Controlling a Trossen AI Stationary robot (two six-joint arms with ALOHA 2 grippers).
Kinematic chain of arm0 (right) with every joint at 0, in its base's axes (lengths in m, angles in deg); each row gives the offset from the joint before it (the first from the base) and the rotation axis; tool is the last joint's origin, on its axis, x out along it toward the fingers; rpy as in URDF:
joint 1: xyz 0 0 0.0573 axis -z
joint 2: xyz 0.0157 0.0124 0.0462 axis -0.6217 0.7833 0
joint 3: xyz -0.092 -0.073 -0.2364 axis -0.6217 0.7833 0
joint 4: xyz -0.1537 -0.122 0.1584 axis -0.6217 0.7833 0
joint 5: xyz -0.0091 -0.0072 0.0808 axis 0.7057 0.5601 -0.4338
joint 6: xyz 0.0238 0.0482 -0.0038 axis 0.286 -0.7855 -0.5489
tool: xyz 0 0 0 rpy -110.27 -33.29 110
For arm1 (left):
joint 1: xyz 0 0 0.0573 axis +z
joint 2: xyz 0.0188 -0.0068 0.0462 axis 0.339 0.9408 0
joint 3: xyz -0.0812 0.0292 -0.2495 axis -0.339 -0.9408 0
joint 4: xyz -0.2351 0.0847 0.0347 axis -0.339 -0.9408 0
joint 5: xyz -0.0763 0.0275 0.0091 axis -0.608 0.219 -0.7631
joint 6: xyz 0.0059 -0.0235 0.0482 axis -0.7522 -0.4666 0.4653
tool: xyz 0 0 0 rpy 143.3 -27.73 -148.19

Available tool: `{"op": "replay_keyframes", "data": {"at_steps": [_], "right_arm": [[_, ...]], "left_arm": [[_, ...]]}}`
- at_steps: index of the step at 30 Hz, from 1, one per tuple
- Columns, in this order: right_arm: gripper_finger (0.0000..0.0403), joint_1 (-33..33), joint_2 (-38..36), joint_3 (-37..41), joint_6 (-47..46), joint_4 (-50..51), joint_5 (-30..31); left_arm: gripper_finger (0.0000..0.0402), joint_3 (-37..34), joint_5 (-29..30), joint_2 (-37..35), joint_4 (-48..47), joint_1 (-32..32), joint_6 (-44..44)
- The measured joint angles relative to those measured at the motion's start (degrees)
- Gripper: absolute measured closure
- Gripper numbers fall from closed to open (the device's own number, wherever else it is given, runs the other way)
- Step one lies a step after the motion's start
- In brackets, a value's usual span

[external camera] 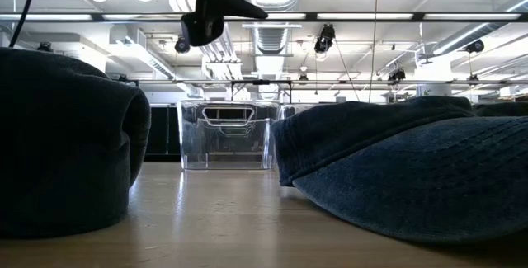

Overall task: Pick & Place hat
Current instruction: Put the right black cap into the right transparent bin

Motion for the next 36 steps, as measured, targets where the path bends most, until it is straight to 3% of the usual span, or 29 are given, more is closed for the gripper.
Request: {"op": "replay_keyframes", "data": {"at_steps": [6,18,36], "right_arm": [[0.0184,-2.8,10.45,-8.76,-5.25,21.1,4.93],[0.0184,-4.29,18.08,-15.68,-0.18,19.34,5.66],[0.0184,-3.36,18.75,-8.11,1.92,19.19,8.15]], "left_arm": [[0.0262,-1.91,0.07,0.0,-0.01,-0.78,0.37],[0.0262,-2.8,1.59,0.0,0.05,-0.76,2.16],[0.0262,-2.79,3.76,0.0,0.74,-0.73,2.44]]}}
